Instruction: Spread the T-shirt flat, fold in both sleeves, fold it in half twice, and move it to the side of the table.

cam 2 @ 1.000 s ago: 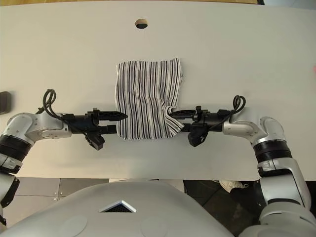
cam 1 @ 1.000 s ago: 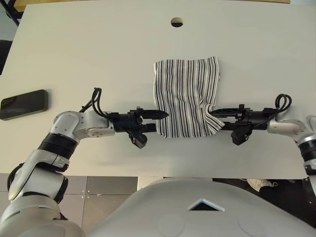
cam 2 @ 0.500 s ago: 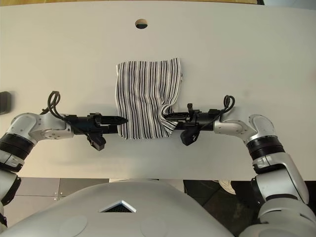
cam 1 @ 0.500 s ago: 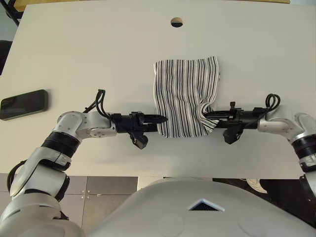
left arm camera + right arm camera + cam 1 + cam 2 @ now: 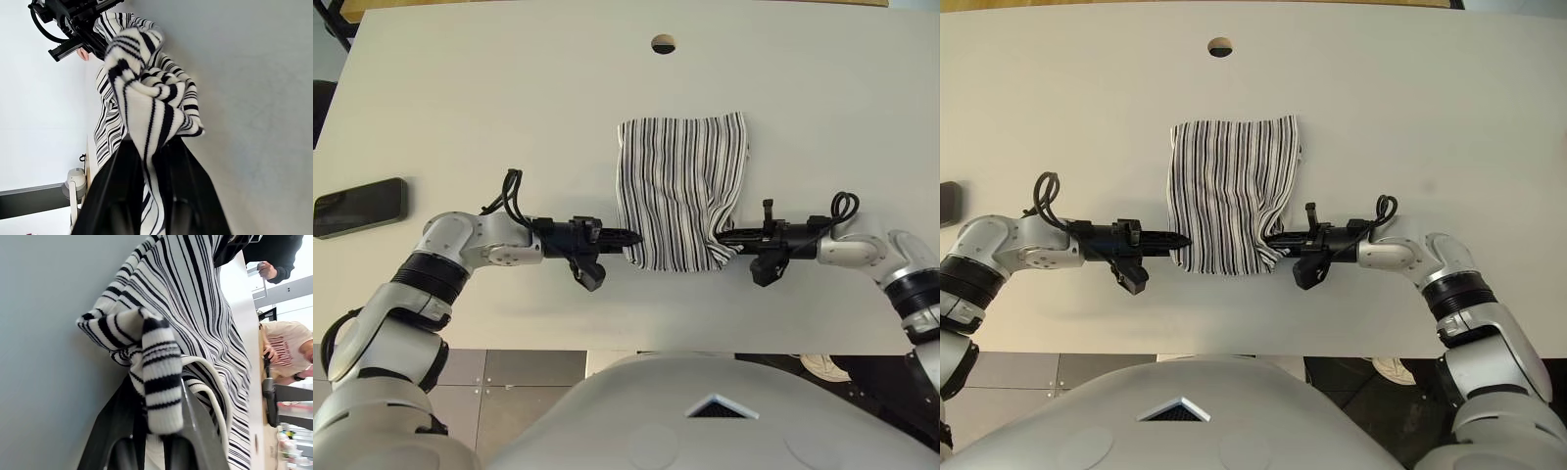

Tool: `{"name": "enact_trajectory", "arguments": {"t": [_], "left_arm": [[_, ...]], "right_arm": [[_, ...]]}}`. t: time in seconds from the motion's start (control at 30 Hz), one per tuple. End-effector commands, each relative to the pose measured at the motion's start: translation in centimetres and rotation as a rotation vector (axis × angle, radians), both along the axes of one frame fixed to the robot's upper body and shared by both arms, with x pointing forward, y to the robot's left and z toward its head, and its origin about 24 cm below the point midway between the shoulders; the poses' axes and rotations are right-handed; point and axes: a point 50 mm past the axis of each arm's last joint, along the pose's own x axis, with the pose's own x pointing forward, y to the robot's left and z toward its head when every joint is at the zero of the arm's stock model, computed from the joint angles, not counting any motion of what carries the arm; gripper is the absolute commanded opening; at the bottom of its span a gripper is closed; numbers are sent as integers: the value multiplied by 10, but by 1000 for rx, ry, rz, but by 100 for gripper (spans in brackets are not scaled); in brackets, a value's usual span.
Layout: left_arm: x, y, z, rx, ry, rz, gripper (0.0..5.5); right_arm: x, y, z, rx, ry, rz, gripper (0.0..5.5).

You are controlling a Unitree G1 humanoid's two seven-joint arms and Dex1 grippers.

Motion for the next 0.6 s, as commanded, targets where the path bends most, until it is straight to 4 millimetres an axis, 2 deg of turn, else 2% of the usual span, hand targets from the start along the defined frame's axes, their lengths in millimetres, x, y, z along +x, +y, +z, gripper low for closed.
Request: {"name": "enact_trajectory", "arguments": {"t": [0.03,0.1,0.17,0.27,0.47,0.6], "left_arm": [[-25,7,-7,-29,413,157,10],[-27,12,10,-92,689,235,10],[-27,14,24,-134,849,238,10],[-31,14,34,-149,1002,210,10],[-40,18,38,-66,1213,192,10],[-53,14,46,-26,1324,145,10]], "right_arm": [[-12,-2,6,74,259,-85,24],[-18,-7,12,107,443,-122,24],[-22,-11,17,113,564,-133,24],[-26,-18,22,89,691,-136,24],[-42,-32,28,6,931,-123,24],[-43,-37,41,3,995,-124,24]]}}
